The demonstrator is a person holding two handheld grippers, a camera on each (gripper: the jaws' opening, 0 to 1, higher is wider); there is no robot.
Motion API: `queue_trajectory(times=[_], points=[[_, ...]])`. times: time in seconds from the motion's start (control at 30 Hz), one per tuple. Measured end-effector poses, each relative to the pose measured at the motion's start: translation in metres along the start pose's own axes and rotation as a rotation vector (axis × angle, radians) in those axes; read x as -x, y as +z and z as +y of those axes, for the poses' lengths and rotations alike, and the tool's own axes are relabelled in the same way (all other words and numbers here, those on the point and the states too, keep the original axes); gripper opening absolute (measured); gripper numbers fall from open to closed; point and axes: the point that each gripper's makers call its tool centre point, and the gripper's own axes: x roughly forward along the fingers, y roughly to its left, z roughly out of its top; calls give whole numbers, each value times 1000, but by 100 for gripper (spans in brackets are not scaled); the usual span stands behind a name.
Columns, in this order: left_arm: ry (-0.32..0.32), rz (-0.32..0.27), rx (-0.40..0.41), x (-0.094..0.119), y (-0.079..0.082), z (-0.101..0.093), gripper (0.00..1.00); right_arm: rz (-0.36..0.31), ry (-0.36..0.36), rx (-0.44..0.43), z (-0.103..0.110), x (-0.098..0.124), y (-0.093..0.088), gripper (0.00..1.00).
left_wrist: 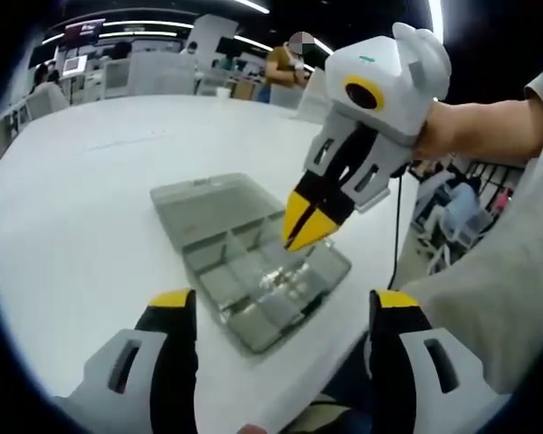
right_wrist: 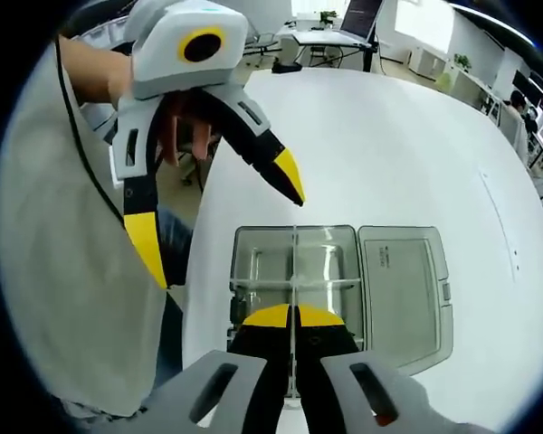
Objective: Insert the divider into the dual guide fixture by aligning both edges with the guide slots and pushing it downward to the bottom, including one-sided entry, uneven engagement, binding, and posture correction.
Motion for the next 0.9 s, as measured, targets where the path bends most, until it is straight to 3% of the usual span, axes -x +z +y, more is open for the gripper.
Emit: queue_trajectory(times=[0.9], points=[[-7,9,14,-3,-2,5,76,22,20,1,-1,-12,-5,0]])
